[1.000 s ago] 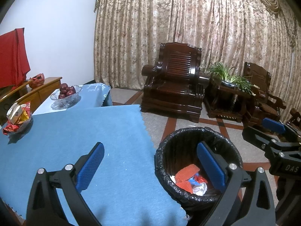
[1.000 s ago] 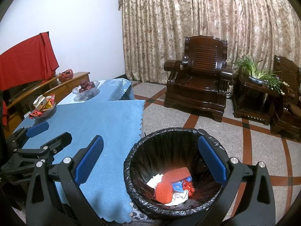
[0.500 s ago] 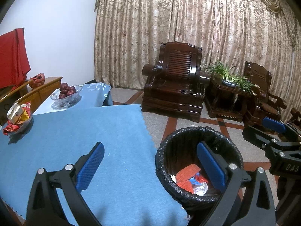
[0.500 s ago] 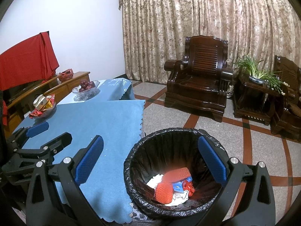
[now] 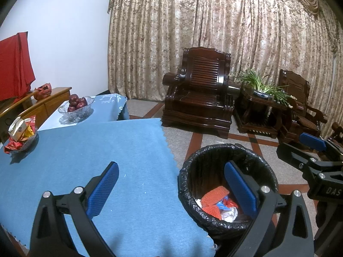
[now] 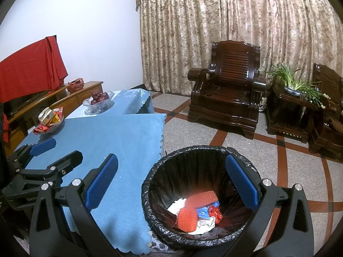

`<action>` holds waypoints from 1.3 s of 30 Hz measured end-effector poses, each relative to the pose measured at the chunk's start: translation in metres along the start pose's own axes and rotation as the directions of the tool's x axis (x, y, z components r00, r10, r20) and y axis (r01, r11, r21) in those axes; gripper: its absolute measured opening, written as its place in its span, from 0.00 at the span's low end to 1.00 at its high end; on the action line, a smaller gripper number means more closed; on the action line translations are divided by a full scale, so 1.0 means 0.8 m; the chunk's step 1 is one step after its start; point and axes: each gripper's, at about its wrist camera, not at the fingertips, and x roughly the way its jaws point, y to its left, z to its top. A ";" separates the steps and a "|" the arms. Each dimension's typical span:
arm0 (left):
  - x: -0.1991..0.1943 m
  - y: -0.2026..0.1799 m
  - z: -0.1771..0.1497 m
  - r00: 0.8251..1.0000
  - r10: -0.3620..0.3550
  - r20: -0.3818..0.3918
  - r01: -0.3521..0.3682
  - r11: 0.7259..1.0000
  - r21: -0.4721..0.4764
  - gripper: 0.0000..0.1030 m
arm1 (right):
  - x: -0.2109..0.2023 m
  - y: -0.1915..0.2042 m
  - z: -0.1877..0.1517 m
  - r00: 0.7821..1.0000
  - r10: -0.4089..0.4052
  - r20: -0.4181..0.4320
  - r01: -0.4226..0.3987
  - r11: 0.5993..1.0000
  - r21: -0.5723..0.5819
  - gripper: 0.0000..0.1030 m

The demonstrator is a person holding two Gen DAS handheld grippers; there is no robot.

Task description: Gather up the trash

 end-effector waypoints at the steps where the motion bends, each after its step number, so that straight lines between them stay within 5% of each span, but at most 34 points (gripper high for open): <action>1: 0.000 0.001 0.000 1.000 0.000 0.000 0.000 1.000 -0.001 0.94 | 0.000 0.000 0.000 1.000 0.000 0.000 0.000 1.000 0.000 0.95; 39: 0.004 0.005 -0.001 1.000 0.001 -0.010 -0.001 1.000 -0.002 0.94 | 0.004 0.000 -0.003 1.000 0.001 -0.010 -0.001 1.000 0.001 0.95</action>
